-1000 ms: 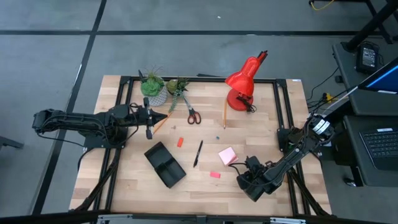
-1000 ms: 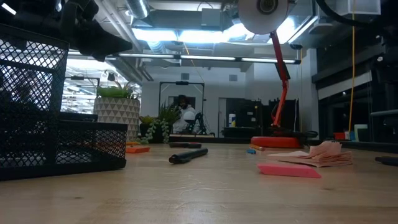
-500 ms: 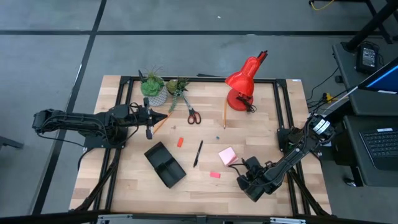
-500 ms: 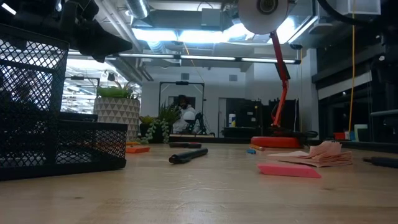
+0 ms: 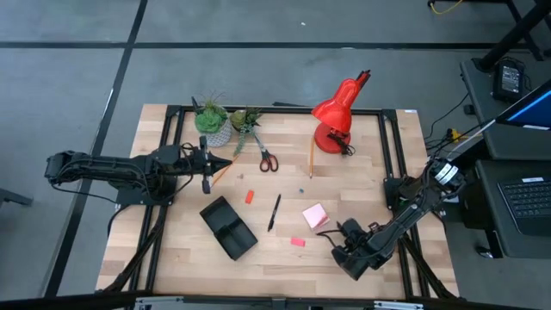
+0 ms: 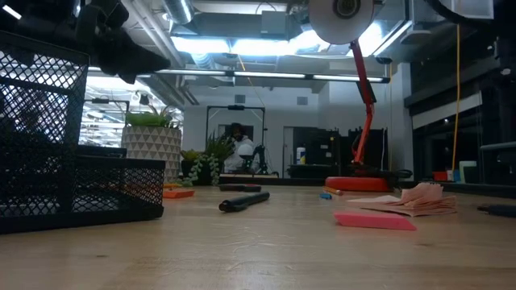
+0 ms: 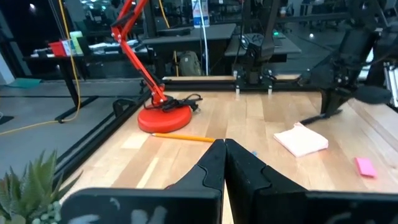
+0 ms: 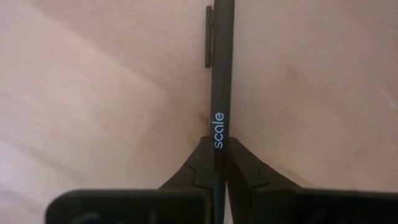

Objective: Pick and place office supplies into organizer
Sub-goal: Put the right black pen into the black desk organizer

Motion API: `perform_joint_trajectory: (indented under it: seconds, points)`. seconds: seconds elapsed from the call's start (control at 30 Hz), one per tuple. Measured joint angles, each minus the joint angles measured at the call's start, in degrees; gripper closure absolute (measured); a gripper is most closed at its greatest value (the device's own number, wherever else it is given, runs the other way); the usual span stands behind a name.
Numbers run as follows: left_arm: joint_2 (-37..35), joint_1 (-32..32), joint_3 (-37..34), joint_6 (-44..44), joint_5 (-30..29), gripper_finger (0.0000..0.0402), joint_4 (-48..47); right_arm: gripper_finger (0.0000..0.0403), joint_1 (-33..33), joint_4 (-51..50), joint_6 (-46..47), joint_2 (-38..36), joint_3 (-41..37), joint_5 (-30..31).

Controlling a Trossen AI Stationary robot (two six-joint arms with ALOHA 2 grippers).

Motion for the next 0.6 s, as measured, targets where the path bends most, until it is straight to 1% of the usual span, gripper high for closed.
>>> perform_joint_trajectory:
  seconds: [0.13, 0.23, 0.47, 0.6]
  points:
    - [0.04, 0.0, 0.0, 0.55, 0.02, 0.0398, 0.49, 0.0387, 0.74, -1.69, -0.15, -2.66, 0.17, 1.07]
    - [0.04, 0.0, 0.0, 0.86, 0.09, 0.0398, 0.69, 0.0387, 1.88, -3.04, -0.07, -4.36, 0.15, 5.17]
    - [0.68, -0.49, 0.0, 0.92, 0.41, 0.0397, 0.79, 0.0388, 3.96, -4.52, -2.11, -8.13, 0.24, 22.6]
    - [1.23, -1.33, 0.0, 0.92, 0.48, 0.0397, 1.89, 0.0388, 4.24, -4.54, -6.76, -9.3, 0.26, 32.33]
